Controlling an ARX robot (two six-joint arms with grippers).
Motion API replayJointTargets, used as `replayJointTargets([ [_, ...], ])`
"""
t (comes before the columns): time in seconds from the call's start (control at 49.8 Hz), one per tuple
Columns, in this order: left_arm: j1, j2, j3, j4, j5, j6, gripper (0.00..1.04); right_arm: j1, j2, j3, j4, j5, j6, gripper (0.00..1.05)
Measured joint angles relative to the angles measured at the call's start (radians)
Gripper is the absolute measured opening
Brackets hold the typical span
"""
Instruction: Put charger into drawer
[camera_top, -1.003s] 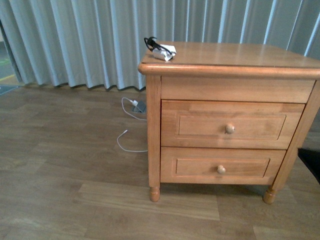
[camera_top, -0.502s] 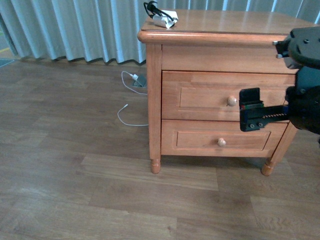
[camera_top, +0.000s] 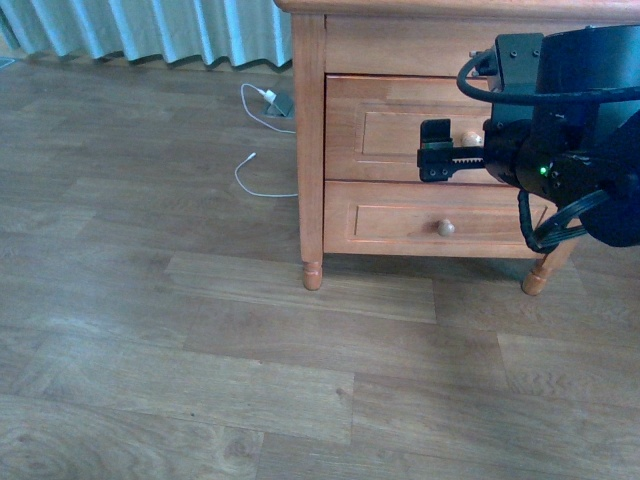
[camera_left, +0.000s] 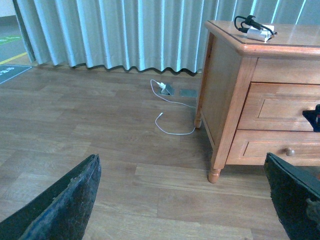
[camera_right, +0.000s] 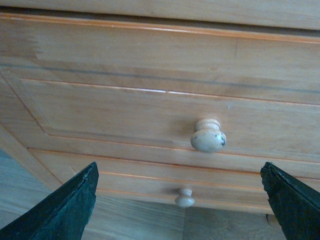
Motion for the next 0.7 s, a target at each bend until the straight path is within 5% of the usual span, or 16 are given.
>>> replayJointTargets([
  [0.702,0.000,0.000,0.000,0.000,0.000,0.000,0.99,-0.042,0.186,0.247,-0.027,0.035,0.007,0.97],
])
